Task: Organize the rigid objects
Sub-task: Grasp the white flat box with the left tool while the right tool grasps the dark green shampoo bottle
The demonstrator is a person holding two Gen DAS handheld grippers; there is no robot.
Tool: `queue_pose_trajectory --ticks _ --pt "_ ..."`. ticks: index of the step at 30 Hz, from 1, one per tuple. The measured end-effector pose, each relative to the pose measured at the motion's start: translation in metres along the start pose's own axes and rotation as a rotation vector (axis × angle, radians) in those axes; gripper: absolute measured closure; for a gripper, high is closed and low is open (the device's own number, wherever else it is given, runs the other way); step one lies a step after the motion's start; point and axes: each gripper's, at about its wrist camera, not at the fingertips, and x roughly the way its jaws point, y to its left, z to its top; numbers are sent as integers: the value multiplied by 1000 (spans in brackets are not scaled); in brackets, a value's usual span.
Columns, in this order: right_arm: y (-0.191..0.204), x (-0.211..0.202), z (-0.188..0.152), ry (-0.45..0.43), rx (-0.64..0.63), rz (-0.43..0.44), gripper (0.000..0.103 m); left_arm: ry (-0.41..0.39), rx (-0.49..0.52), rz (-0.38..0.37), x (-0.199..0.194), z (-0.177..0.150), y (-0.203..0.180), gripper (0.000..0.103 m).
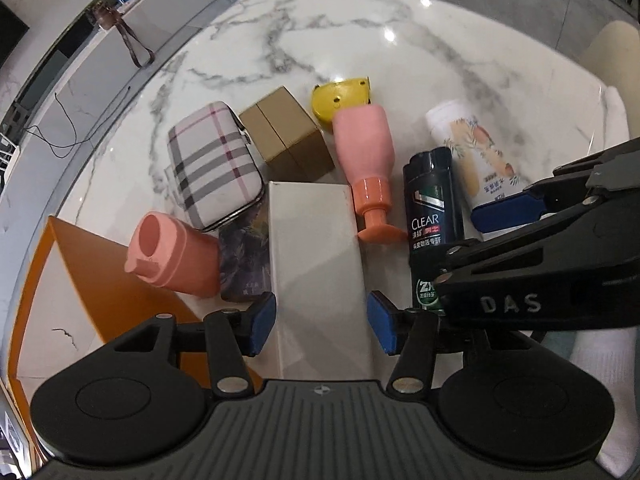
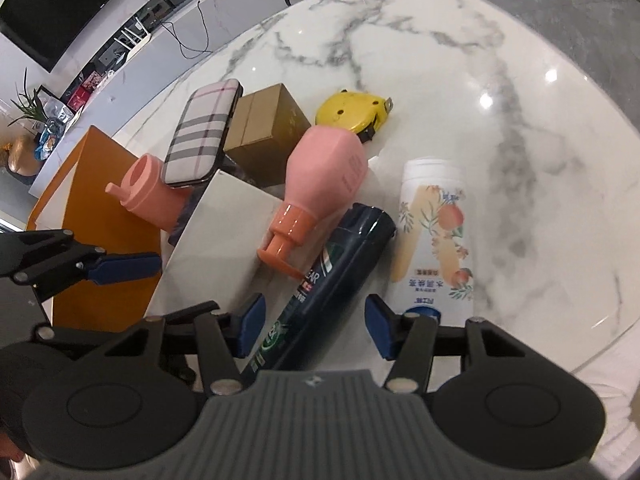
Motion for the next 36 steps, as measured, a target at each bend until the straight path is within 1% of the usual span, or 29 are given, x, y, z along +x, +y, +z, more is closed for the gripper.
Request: queue_pose_trajectory --ticks 5,7,8,11,14,15,22,23,24,28,32,36 --pt "2 9 2 6 -5 -14 52 27 25 41 11 5 -4 39" --pt "2 13 2 11 -18 -34 54 40 39 53 15 6 -8 34" --pt "1 14 1 12 -17 -30 55 44 44 57 17 7 -9 33" --pt "-2 14 3 15 -20 -23 56 57 45 68 21 10 -11 30" --pt "-3 15 5 22 -16 -17 57 68 52 76 27 11 -15 30" --pt "-3 15 5 21 -17 -16 56 70 53 77 29 12 -15 32" --pt "-8 16 8 11 1 6 56 59 20 73 31 12 -14 33" --pt "-9 16 8 11 10 13 57 58 7 66 30 11 -12 33" --pt "-11 16 9 11 20 13 61 57 -10 57 30 11 -11 34" --pt "-20 15 10 18 59 37 65 43 -54 33 24 7 -6 34" --pt "-22 9 10 6 59 29 67 19 -83 30 13 6 -6 34" --pt "-22 -1 9 -15 62 48 69 -9 -112 18 0 4 -7 34"
